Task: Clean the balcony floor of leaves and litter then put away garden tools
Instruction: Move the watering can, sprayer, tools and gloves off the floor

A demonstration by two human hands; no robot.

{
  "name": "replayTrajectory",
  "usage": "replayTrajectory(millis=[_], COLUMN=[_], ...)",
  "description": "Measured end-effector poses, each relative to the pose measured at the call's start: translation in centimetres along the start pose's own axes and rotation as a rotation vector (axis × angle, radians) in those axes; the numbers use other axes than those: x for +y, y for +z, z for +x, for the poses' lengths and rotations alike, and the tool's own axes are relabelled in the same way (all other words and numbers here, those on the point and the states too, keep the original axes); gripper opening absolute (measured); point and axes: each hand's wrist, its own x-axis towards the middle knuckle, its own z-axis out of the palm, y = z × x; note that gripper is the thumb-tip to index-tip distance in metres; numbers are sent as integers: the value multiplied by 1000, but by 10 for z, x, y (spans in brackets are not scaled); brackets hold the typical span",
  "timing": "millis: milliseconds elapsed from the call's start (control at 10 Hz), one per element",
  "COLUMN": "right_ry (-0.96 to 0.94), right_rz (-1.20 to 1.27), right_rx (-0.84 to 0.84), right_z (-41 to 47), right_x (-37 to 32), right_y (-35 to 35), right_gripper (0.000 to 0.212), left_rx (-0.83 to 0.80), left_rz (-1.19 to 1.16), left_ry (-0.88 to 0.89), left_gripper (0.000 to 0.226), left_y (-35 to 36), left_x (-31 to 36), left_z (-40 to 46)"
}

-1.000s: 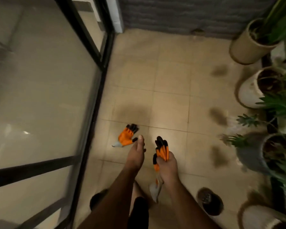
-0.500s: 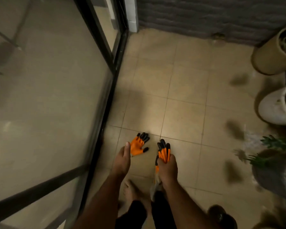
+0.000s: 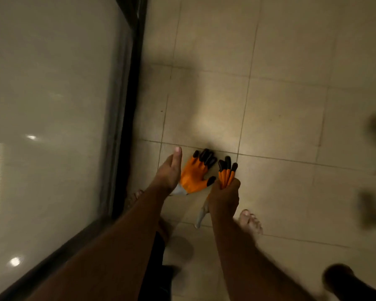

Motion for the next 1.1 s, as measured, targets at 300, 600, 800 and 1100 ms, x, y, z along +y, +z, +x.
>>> replayTrajectory(millis=[300,600,800,1100], right_ry=[63,120,110,-50], right_rz=[6,318,479,628], right_rx=[71,-196,-243,-181], right_z=[67,82,62,-33], right_x=[53,44,16,-120], right_y=[113,117,52,-112], right_gripper=[60,72,32,18], left_rx=[-116,-301,-292,-127], left_rz=[-151,-215,-201,-34], left_ry=[-37,-132,-125,171], left_gripper=[81,81,90,56], left_y=[-5,4,-2,9], left_x=[-63,-68,-32,109], left_z=[74,69,12,-137])
